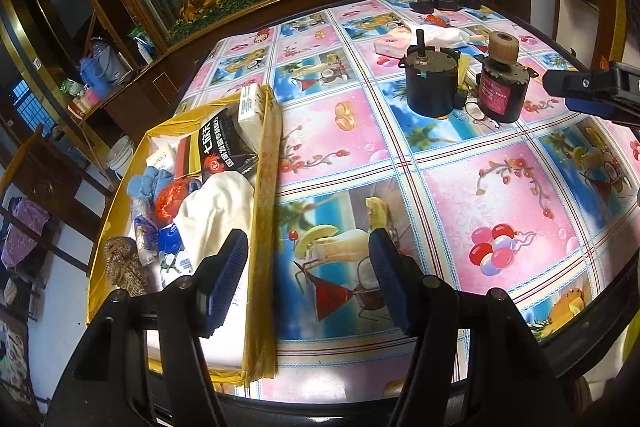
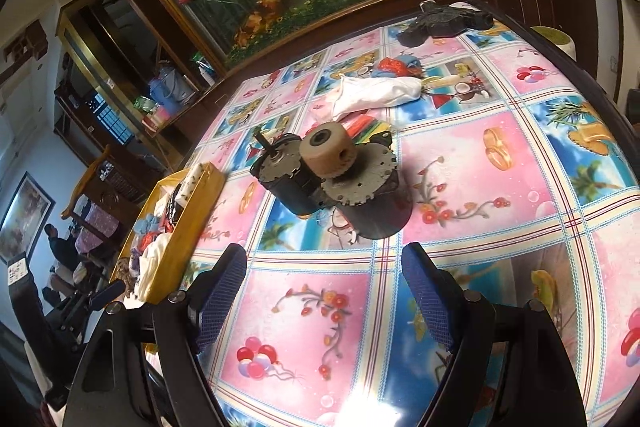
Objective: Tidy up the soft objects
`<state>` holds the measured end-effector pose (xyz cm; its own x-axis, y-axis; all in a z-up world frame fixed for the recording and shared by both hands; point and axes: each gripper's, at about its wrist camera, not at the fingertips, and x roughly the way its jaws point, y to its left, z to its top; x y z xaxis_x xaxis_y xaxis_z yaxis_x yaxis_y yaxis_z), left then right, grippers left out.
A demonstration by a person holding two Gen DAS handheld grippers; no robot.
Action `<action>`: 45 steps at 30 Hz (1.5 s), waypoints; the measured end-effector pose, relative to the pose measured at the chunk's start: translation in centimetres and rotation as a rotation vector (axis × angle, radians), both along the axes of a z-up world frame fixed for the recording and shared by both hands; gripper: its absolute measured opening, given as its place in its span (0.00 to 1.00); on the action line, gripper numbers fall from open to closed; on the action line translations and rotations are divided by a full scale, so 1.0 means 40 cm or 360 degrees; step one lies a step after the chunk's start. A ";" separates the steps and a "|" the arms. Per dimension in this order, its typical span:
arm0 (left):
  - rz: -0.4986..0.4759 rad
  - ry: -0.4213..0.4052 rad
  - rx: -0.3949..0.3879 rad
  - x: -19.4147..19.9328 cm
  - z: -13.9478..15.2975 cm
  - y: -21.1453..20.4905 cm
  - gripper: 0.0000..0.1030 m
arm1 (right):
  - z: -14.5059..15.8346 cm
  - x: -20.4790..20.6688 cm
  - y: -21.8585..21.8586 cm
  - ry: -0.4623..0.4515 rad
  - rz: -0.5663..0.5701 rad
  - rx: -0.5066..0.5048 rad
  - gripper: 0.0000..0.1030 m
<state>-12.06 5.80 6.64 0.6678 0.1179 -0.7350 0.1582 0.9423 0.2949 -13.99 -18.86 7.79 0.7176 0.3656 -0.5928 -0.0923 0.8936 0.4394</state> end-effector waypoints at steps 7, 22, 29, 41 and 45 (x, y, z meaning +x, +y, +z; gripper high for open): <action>-0.0017 0.0072 -0.0021 0.032 -0.034 -0.015 0.60 | -0.009 0.022 -0.024 0.0008 -0.0032 0.0005 0.78; -0.0059 0.0221 -0.0040 0.088 -0.116 -0.049 0.60 | -0.040 0.087 -0.041 0.0067 -0.0079 0.0011 0.78; -0.0071 0.0242 -0.0157 0.114 -0.126 -0.048 0.73 | -0.005 0.120 -0.048 0.0016 -0.0102 -0.0023 0.78; -0.0244 0.0360 -0.0401 0.122 -0.162 -0.067 1.00 | 0.051 0.255 -0.103 -0.0020 -0.0193 -0.0064 0.79; -0.0262 0.0374 -0.0397 0.122 -0.162 -0.065 1.00 | 0.041 0.331 -0.107 0.0030 -0.0177 -0.0054 0.79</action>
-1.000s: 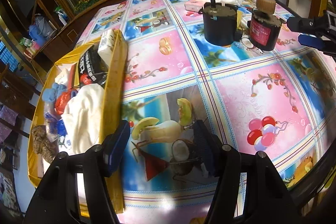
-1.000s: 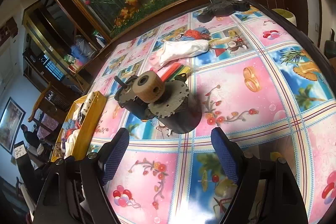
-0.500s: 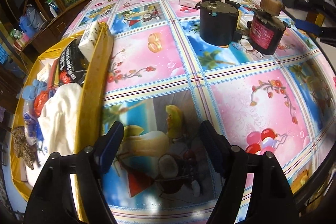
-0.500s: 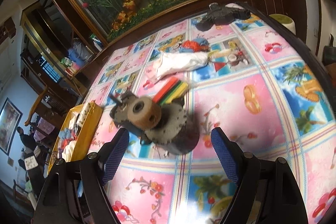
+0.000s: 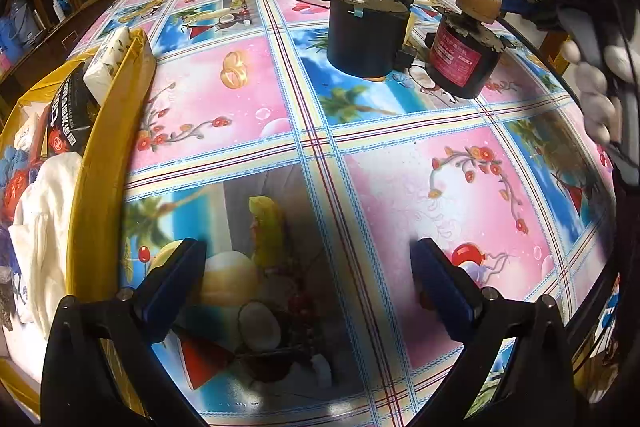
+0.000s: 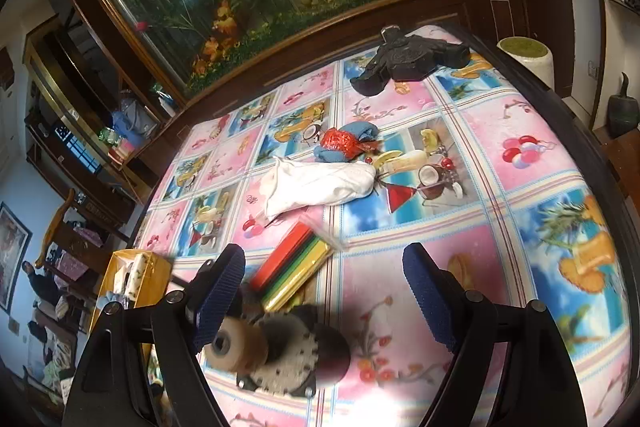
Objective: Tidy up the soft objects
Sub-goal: 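Move the left tool toward the pink tissue pack while the right tool reaches the white cloth bag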
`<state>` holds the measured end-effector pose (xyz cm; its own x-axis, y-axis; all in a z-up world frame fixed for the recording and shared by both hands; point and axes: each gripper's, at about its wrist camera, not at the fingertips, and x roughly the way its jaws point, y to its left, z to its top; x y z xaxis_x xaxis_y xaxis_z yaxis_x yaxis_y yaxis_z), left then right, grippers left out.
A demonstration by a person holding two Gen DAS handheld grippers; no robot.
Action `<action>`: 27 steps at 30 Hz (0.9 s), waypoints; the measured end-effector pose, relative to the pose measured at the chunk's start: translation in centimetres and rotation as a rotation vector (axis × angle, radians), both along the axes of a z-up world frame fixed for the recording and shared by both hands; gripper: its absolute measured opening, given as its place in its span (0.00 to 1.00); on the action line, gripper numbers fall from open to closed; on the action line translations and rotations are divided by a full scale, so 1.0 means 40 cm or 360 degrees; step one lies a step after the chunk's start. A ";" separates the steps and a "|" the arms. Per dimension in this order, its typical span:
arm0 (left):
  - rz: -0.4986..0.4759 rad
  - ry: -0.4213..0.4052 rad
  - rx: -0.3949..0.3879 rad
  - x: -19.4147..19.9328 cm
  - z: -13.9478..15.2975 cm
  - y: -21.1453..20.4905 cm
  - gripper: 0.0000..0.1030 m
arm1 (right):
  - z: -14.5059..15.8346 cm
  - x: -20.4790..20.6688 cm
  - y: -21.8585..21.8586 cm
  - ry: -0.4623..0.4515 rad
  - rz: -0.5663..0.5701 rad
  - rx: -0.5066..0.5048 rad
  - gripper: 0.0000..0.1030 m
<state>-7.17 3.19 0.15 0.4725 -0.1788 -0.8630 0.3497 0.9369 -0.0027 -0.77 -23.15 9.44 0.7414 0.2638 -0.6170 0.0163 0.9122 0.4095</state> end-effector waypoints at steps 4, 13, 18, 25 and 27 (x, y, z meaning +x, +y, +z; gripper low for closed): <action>-0.0048 0.0021 0.0009 -0.006 0.005 -0.001 1.00 | -0.020 0.095 -0.007 0.0072 0.0008 0.0030 0.79; -0.0081 -0.0051 -0.0241 0.078 0.158 0.056 1.00 | -0.041 0.288 -0.056 0.0165 -0.0080 0.0076 0.79; 0.0084 -0.0125 -0.0307 0.225 0.240 0.114 1.00 | -0.041 0.377 -0.042 0.0226 -0.0073 0.0030 0.79; 0.0185 -0.0047 -0.0420 0.344 0.220 0.136 1.00 | -0.084 0.545 0.037 0.0443 0.0039 -0.0072 0.64; 0.0199 -0.0033 -0.0407 0.362 0.205 0.137 1.00 | -0.095 0.562 0.079 0.0488 0.0207 -0.0141 0.26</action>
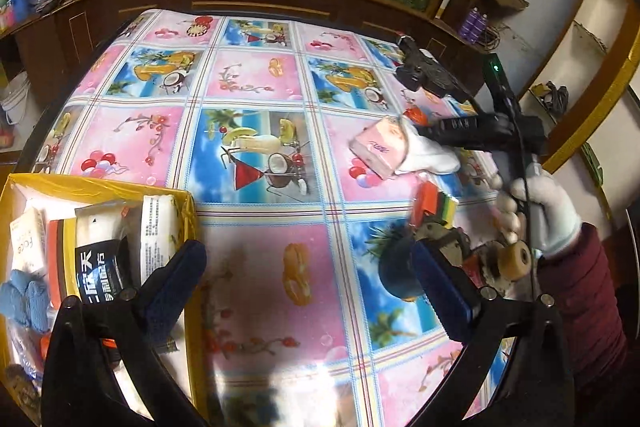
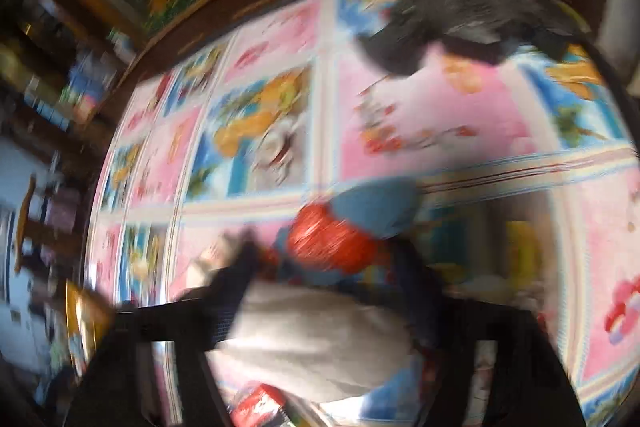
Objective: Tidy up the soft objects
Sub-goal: 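Move the left tool toward the pink tissue pack while the right tool reaches the white cloth bag, then grasp the pink tissue pack with the left tool while the right tool grasps the white cloth bag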
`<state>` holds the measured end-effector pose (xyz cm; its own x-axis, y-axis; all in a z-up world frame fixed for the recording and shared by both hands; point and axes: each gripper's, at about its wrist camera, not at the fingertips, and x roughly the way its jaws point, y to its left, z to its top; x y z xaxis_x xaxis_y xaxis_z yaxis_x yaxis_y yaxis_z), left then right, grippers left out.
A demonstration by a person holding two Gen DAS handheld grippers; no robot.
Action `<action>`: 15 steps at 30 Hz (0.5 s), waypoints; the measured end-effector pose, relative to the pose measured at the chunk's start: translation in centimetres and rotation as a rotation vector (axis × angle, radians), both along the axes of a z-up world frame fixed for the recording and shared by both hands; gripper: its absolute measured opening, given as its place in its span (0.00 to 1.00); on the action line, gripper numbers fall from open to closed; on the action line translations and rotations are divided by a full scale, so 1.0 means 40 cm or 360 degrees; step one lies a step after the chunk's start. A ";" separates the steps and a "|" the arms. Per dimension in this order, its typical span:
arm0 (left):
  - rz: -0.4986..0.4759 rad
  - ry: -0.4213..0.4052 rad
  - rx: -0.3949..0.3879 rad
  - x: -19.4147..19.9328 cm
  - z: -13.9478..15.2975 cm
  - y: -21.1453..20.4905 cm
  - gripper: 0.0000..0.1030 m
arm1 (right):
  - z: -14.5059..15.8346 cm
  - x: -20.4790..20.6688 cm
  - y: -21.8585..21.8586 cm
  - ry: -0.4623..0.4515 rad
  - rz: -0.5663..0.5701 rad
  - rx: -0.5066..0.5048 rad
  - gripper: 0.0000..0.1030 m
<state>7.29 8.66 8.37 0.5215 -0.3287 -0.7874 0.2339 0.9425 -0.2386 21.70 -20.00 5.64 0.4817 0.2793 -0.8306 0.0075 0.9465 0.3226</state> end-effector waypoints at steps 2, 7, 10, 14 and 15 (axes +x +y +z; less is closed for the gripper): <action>-0.0008 0.0014 0.0001 0.011 -0.012 0.000 1.00 | -0.006 -0.007 0.040 0.0045 0.0165 -0.0085 0.19; -0.0014 0.0019 -0.0034 0.050 -0.019 -0.003 1.00 | -0.003 -0.096 0.075 0.0074 0.0401 -0.0178 0.18; -0.0032 0.0023 -0.0071 0.098 -0.011 -0.026 1.00 | 0.005 -0.156 0.022 0.0034 0.0243 -0.0276 0.18; -0.0069 0.0097 -0.0081 0.198 -0.026 -0.102 1.00 | -0.014 -0.228 -0.043 -0.0001 0.0090 -0.0124 0.19; -0.0078 0.0107 -0.0070 0.218 -0.032 -0.126 1.00 | -0.019 -0.240 -0.059 -0.0053 0.0055 -0.0039 0.21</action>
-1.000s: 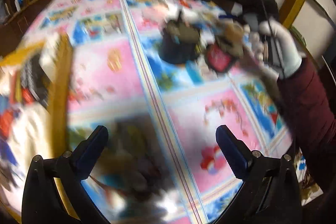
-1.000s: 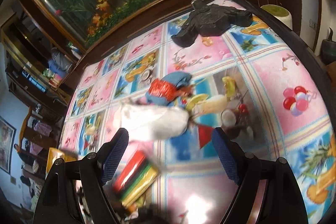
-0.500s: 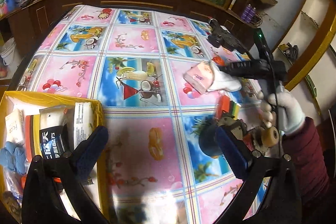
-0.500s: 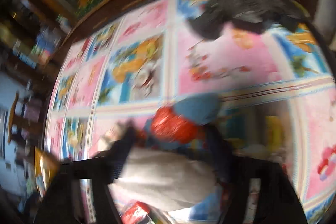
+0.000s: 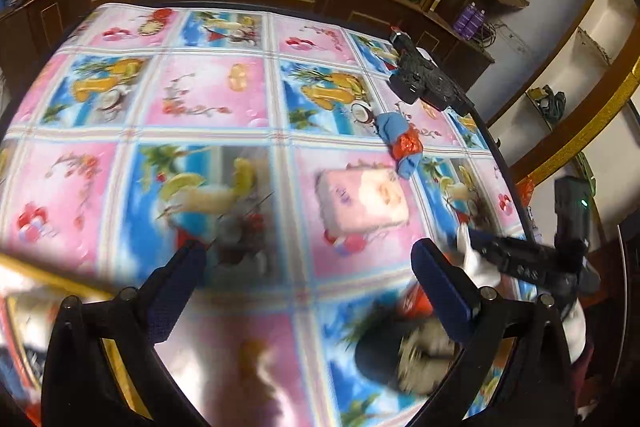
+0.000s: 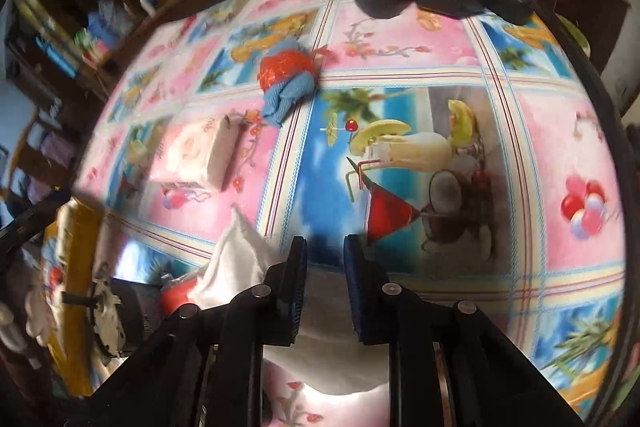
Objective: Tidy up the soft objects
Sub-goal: 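Grasp the pink tissue pack with the left tool while the right tool grasps the white cloth bag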
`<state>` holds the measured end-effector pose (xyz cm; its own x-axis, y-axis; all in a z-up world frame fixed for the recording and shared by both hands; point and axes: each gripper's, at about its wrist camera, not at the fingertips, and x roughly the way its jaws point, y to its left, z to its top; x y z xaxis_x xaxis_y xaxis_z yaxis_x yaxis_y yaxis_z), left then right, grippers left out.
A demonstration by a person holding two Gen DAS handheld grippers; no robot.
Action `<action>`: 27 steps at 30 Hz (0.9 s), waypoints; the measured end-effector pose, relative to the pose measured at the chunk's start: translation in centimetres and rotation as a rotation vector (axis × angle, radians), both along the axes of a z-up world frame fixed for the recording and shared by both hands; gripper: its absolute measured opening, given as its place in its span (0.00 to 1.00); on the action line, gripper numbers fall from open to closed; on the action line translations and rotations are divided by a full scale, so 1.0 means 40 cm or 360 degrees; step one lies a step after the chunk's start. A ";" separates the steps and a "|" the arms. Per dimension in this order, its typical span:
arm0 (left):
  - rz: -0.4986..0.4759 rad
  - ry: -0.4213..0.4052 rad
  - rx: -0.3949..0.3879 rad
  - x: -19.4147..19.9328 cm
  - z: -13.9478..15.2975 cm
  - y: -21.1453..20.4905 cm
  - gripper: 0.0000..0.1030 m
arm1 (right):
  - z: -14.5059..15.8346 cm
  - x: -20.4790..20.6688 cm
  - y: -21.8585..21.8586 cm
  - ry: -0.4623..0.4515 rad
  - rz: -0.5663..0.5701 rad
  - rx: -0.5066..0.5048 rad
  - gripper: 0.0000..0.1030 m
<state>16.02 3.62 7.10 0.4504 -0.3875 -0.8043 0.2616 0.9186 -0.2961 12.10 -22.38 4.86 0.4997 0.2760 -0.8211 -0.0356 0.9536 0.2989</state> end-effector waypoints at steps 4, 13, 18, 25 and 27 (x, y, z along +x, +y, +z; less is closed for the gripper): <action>-0.0090 0.0024 0.0076 0.063 -0.029 -0.098 1.00 | -0.004 -0.012 -0.036 -0.0046 -0.0047 0.0180 0.42; -0.0295 0.0115 0.0342 0.120 -0.110 -0.234 1.00 | -0.012 -0.032 -0.101 -0.0057 -0.0093 0.0247 0.54; -0.0337 0.0200 0.0551 0.116 -0.141 -0.262 0.83 | -0.010 -0.039 -0.129 -0.0069 -0.0159 0.0285 0.58; -0.0233 0.0105 0.0417 0.092 -0.073 -0.186 0.74 | -0.005 -0.040 -0.126 -0.0053 -0.0129 0.0277 0.59; -0.0175 0.0070 0.0353 0.080 -0.040 -0.148 0.74 | -0.002 -0.037 -0.105 -0.0024 -0.0040 0.0259 0.60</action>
<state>19.23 -2.32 5.51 0.3781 -0.2441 -0.8930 0.3551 0.9291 -0.1036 10.61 -26.59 4.79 0.5202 0.3919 -0.7588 -0.0184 0.8934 0.4488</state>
